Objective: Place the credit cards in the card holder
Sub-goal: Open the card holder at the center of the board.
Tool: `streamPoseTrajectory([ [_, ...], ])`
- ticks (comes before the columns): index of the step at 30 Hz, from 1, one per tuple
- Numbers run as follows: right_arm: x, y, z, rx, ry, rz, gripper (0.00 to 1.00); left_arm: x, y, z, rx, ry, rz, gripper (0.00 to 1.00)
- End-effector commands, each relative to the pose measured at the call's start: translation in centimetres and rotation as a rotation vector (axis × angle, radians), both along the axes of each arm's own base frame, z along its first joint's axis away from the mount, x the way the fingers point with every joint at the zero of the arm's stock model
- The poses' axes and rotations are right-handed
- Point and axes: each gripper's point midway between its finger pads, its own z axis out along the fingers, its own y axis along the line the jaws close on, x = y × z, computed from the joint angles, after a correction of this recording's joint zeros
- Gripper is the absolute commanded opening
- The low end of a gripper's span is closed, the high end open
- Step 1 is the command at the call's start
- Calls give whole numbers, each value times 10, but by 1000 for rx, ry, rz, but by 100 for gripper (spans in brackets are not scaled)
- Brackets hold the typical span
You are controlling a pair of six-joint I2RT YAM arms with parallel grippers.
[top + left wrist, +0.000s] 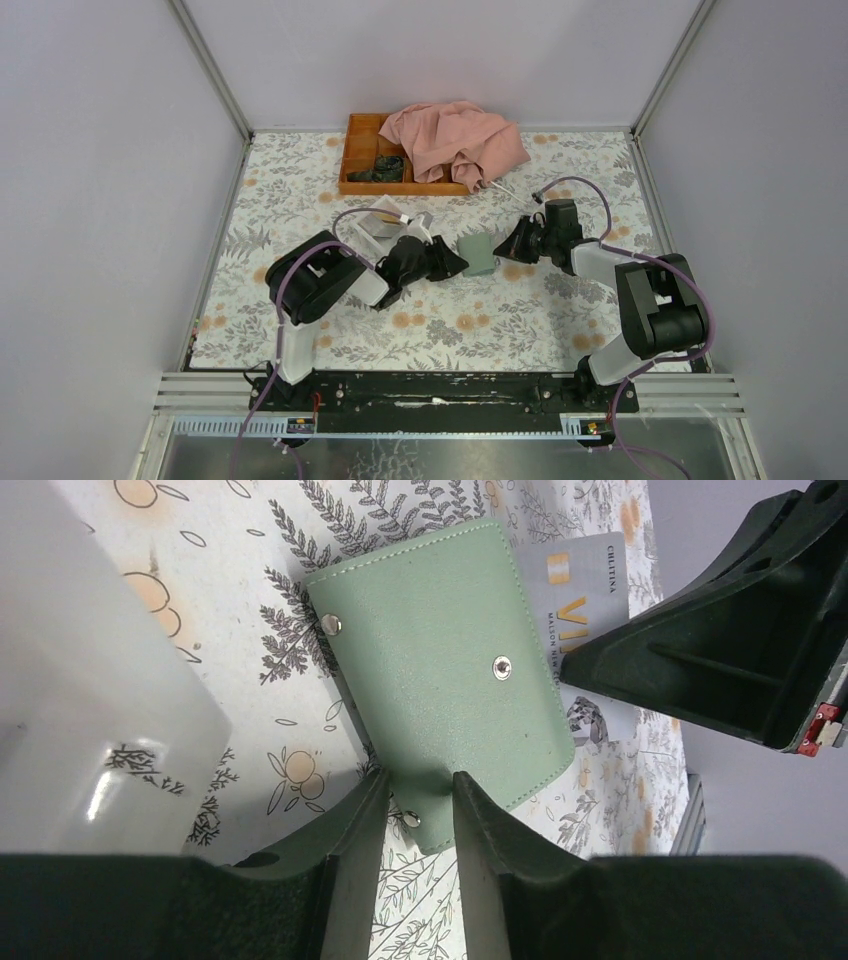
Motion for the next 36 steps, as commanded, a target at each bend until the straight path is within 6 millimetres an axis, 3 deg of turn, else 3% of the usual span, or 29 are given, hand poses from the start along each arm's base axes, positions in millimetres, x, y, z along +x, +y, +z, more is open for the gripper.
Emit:
streamPoseTrajectory([
  [1, 7, 13, 15, 66, -56, 27, 0, -43, 30, -72, 142, 216, -33, 38],
  [20, 2, 27, -11, 95, -22, 81, 0, -35, 47, -74, 140, 223, 4, 38],
  [30, -1, 44, -4, 149, -52, 129, 0, -31, 55, -76, 119, 227, 22, 37],
  [36, -7, 53, 8, 180, -81, 153, 0, -29, 55, -74, 113, 220, 12, 26],
])
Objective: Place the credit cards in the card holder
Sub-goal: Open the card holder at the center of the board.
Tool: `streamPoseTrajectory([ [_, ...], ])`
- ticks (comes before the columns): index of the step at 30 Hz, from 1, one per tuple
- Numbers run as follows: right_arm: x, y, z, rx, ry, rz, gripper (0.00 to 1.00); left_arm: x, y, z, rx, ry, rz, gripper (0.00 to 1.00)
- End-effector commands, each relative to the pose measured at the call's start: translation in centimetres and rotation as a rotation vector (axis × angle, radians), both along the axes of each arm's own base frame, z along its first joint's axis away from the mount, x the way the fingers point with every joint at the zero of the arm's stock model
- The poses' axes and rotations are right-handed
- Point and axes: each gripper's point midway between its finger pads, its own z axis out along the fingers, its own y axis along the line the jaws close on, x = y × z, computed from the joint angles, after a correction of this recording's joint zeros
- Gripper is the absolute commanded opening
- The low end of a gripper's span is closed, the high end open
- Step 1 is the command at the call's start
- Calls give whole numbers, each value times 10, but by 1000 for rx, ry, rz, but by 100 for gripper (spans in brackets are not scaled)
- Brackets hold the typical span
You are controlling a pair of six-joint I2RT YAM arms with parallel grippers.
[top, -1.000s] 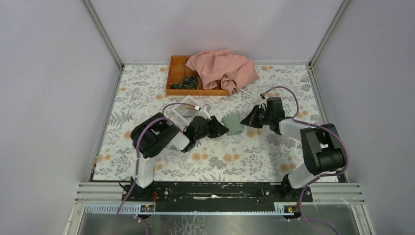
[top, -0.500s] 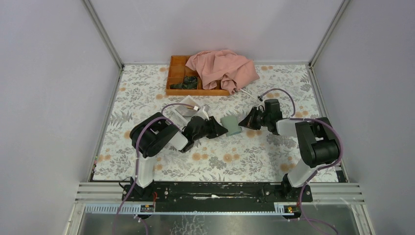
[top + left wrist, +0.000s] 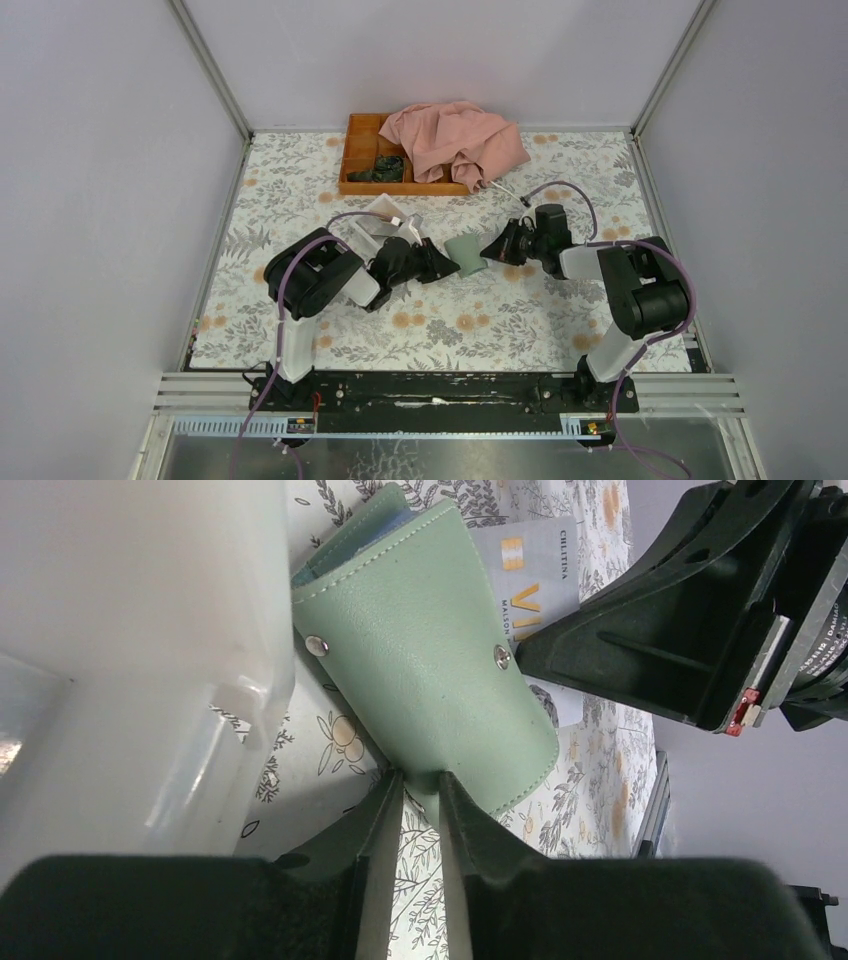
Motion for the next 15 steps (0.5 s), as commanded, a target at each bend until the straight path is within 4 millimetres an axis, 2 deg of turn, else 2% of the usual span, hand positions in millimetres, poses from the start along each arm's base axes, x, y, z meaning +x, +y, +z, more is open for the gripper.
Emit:
streamPoseTrajectory([
  [1, -11, 22, 20, 69, -39, 79, 0, -28, 34, -72, 193, 189, 14, 24],
  [3, -12, 25, 32, 72, -69, 85, 0, -28, 34, -73, 199, 192, 11, 20],
  [10, -16, 32, 48, 53, -108, 105, 0, -26, 33, -76, 225, 200, -1, 14],
  [15, -20, 43, 48, 23, -109, 131, 0, -25, 26, -76, 229, 204, -38, 12],
])
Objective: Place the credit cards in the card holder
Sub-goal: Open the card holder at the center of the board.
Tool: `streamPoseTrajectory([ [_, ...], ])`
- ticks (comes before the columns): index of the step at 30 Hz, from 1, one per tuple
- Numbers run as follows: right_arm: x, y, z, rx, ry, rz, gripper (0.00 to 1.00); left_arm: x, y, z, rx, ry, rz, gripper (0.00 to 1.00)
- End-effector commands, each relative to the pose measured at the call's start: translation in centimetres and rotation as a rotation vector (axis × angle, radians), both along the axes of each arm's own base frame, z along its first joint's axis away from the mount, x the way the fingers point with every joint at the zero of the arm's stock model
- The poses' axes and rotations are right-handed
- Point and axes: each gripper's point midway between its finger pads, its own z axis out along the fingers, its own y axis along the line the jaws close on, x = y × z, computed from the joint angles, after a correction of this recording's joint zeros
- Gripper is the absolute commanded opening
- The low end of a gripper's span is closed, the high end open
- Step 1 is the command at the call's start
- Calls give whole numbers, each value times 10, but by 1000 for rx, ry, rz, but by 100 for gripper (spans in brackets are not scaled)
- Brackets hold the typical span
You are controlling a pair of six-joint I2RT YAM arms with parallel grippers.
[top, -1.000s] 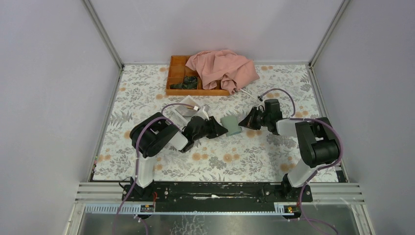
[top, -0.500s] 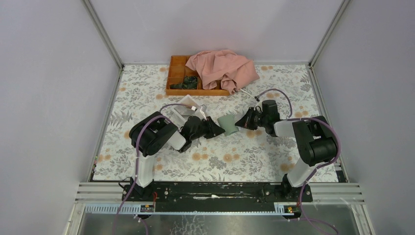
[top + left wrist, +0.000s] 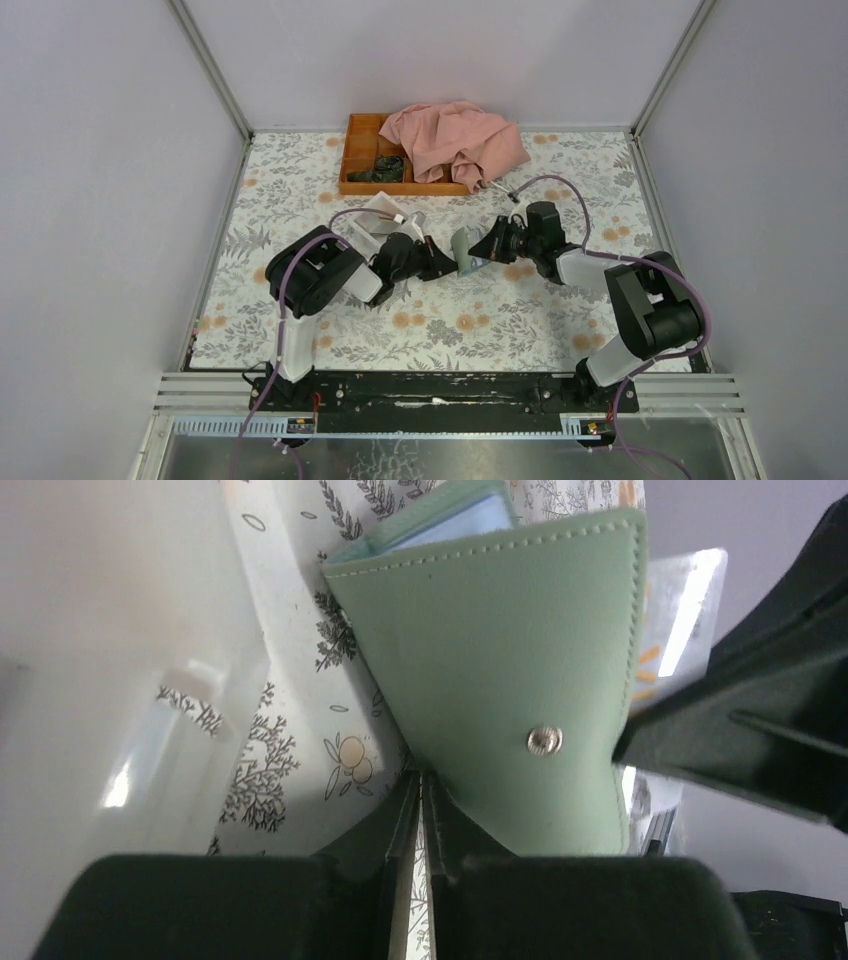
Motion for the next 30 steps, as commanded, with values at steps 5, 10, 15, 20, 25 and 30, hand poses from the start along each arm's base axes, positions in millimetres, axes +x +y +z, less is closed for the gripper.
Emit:
streamPoseTrajectory([
  [5, -10, 30, 5, -54, -21, 77, 0, -24, 21, -68, 219, 167, -58, 12],
  [10, -10, 31, -10, -136, -6, 69, 0, -21, 17, -64, 230, 149, -87, 13],
  [15, -6, 23, -21, -208, -4, 46, 0, -21, 16, -65, 242, 143, -111, 15],
  [20, -1, 20, -28, -251, 3, 43, 0, -27, 12, -68, 238, 154, -142, 18],
  [25, -2, 21, -46, -277, 40, 59, 0, -33, 22, -76, 323, 172, -136, 21],
  [30, -3, 29, -50, -274, 42, 83, 0, -41, 48, -83, 448, 202, -70, 29],
])
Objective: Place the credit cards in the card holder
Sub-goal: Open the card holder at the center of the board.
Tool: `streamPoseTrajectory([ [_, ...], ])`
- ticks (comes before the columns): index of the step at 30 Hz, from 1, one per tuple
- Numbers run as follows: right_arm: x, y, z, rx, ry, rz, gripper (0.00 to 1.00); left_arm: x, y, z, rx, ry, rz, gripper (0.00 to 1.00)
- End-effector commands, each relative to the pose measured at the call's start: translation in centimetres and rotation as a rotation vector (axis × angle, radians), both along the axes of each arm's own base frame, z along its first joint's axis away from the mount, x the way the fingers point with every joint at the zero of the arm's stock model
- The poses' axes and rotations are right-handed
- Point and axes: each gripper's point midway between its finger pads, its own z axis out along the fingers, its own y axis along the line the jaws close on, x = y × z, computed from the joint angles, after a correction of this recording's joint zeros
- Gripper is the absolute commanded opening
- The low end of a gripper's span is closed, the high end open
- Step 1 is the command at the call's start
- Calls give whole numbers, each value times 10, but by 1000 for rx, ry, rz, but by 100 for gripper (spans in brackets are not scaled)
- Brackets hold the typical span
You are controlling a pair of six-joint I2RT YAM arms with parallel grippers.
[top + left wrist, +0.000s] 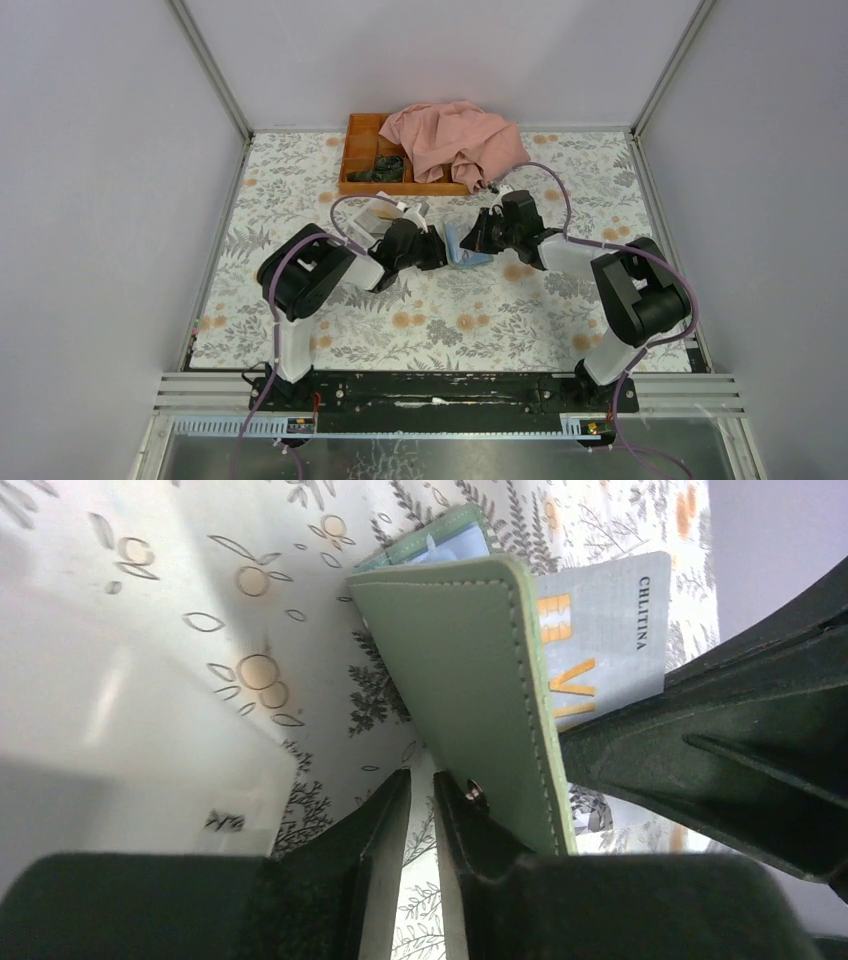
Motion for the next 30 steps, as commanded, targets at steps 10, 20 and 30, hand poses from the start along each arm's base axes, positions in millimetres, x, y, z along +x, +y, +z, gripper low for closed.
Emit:
streamPoseTrajectory([
  [10, -28, 18, -51, -95, 107, 84, 0, -83, 83, -88, 541, 246, 54, 37],
  [20, -24, 27, -30, -114, 58, 88, 0, -87, 112, -61, 625, 209, 156, 37],
  [30, -22, 35, -10, -146, 12, 100, 0, -92, 136, -44, 688, 185, 218, 37],
])
